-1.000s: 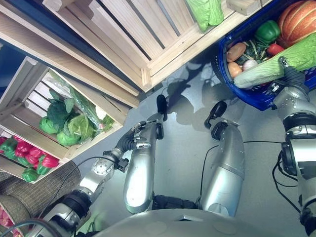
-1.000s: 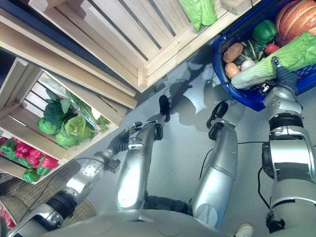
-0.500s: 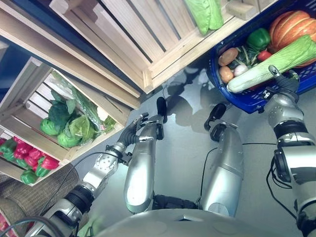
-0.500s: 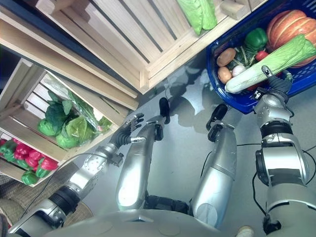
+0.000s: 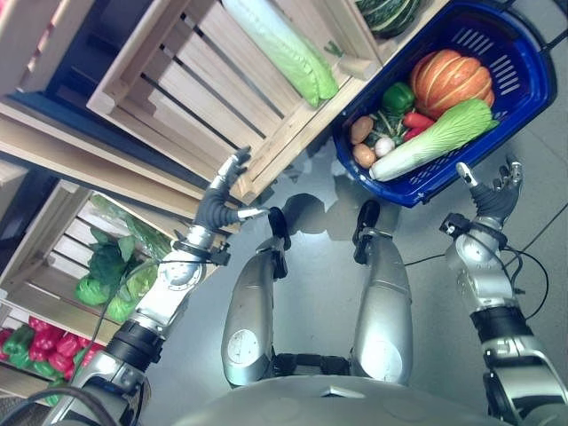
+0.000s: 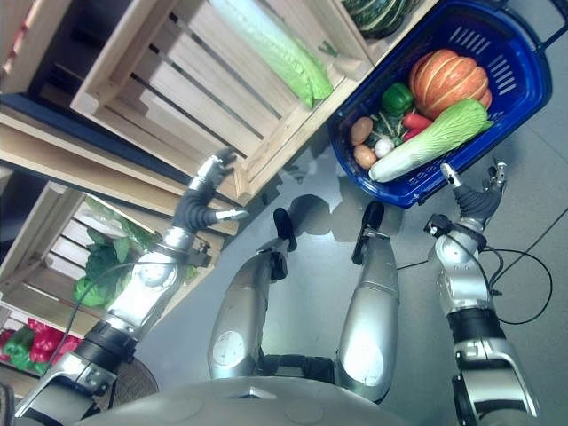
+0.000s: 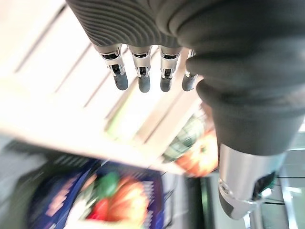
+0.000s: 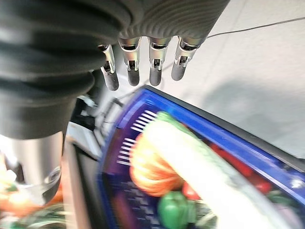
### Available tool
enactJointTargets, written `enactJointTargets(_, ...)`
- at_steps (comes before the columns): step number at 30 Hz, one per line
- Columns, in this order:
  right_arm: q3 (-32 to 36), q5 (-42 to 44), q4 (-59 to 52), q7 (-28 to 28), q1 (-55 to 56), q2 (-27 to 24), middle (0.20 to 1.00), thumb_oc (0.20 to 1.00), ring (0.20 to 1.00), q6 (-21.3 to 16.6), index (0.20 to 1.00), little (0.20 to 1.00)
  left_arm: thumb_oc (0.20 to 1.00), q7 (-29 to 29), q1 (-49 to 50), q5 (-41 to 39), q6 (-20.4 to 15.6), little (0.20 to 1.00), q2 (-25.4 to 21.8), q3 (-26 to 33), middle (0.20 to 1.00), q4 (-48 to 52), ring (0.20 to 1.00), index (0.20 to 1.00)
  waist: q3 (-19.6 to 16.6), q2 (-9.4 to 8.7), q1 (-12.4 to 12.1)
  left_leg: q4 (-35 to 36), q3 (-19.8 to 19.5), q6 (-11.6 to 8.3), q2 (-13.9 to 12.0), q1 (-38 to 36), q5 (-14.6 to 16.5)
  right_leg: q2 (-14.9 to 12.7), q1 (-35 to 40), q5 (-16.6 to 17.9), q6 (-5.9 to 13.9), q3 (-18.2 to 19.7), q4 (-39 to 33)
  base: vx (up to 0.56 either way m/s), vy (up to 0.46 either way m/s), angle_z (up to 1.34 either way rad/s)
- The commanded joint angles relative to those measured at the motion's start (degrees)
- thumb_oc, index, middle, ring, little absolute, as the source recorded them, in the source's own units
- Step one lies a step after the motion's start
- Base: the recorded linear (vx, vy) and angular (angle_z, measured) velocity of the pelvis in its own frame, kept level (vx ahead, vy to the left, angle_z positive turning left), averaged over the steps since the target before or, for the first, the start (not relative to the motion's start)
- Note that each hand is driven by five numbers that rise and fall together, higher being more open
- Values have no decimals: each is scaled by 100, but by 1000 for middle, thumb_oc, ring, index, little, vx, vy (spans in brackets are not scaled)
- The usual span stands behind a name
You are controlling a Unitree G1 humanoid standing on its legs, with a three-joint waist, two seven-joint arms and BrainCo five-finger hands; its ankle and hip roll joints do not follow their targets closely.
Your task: Pick up fruits and vegetables into the basket
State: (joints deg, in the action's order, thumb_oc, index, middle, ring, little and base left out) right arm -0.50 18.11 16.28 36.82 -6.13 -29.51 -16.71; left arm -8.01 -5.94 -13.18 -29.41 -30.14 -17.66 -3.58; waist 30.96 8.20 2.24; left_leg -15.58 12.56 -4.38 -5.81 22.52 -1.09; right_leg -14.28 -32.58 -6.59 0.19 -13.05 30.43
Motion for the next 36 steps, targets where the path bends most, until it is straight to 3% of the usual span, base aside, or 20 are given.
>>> enactJointTargets(1, 432, -332, -750, -155, 421, 72, 1000, 1000, 1000, -664, 1000, 1000, 1000, -820, 492, 1094, -793, 1000, -333, 526, 1000, 802, 1000, 1000, -116, -203, 226, -375, 156, 152, -1, -84, 486, 159, 589, 24, 345, -113, -523, 37, 25, -2)
enactJointTargets(4, 487, -383, -988, -278, 634, 133, 1000, 1000, 1000, -731, 1000, 1000, 1000, -1192, 512, 1510, -880, 1000, -374, 769, 1000, 948, 1000, 1000, -116, -239, 274, -350, 171, 142, -10, -253, 497, 159, 762, 12, 358, -112, -569, 36, 23, -6)
enactJointTargets(5, 527, -439, -1146, -428, 788, 158, 1000, 1000, 1000, -752, 1000, 1000, 1000, -1793, 525, 2284, -898, 1000, -394, 956, 1000, 1034, 1000, 1000, -116, -258, 321, -321, 179, 127, -7, -384, 494, 162, 905, 13, 367, -93, -632, 58, 48, -8)
enactJointTargets(7, 539, -485, -1302, -514, 894, 100, 1000, 1000, 1000, -662, 1000, 1000, 1000, -2262, 480, 3062, -742, 1000, -467, 1127, 1000, 1093, 1000, 1000, -170, -258, 364, -295, 196, 112, -7, -467, 493, 157, 981, 0, 375, -68, -666, 69, 60, -10)
enactJointTargets(8, 536, -497, -1409, -568, 987, 40, 1000, 1000, 1000, -620, 1000, 1000, 1000, -2693, 399, 3675, -495, 1000, -559, 1195, 1000, 1115, 1000, 1000, -226, -246, 416, -279, 211, 91, -5, -525, 489, 143, 1037, -14, 384, -40, -693, 78, 84, -14)
enactJointTargets(11, 607, -521, -1554, -733, 1143, -147, 1000, 1000, 1000, -530, 1000, 1000, 1000, -3349, 259, 4548, -110, 1000, -863, 1363, 1000, 1072, 1000, 1000, -321, -194, 542, -261, 272, 47, -2, -610, 476, 106, 1102, -38, 402, 25, -741, 71, 103, -12)
enactJointTargets(18, 617, -556, -1713, -991, 1204, -635, 1000, 1000, 1000, -453, 1000, 1000, 1000, -4275, -352, 5429, 848, 1000, -1671, 1166, 1000, 670, 1000, 1000, -343, -13, 920, -391, 449, -31, -15, -623, 381, 46, 945, -114, 409, 278, -655, 46, 142, -15)
enactJointTargets(20, 523, -349, -1770, -1196, 1194, -800, 1000, 1000, 1000, -361, 1000, 1000, 1000, -4313, -768, 5520, 1252, 1000, -2030, 877, 1000, 435, 1000, 1000, -321, 49, 1103, -476, 525, -60, -28, -605, 340, 59, 861, -148, 398, 404, -603, 66, 167, -17)
enactJointTargets(26, 257, 37, -1547, -1718, 1098, -1017, 1000, 1000, 1000, -179, 1000, 1000, 1000, -4195, -2236, 5599, 1799, 1000, -2606, -264, 1000, -568, 1000, 1000, -146, 86, 1543, -728, 764, -91, -99, -460, 280, 132, 578, -197, 370, 700, -472, 28, 87, -20)
enactJointTargets(30, 42, 111, -1325, -1859, 1067, -1102, 1000, 1000, 1000, -176, 1000, 1000, 1000, -3997, -3305, 5613, 1972, 1000, -2737, -1188, 1000, -1636, 1000, 1000, -116, 38, 1820, -877, 997, -82, -166, -129, 260, 227, 122, -137, 380, 924, -427, 18, 35, -22)
enactJointTargets(31, -6, 109, -1243, -1867, 1075, -1101, 1000, 1000, 1000, -213, 1000, 1000, 1000, -3877, -3493, 5585, 1970, 1000, -2706, -1354, 1000, -1897, 1000, 1000, -116, 28, 1876, -985, 954, -160, -175, -83, 406, 250, 55, -302, 428, 1011, -323, 69, 35, -16)
enactJointTargets(36, -52, 121, -1125, -1880, 1047, -1103, 1000, 1000, 1000, -338, 1000, 1000, 1000, -3593, -4053, 5484, 1950, 1000, -2541, -1773, 1000, -2775, 1000, 1000, -116, 7, 2025, -1140, 1084, -152, -204, 263, 437, 331, -376, -263, 420, 1160, -240, 1, 25, -20)
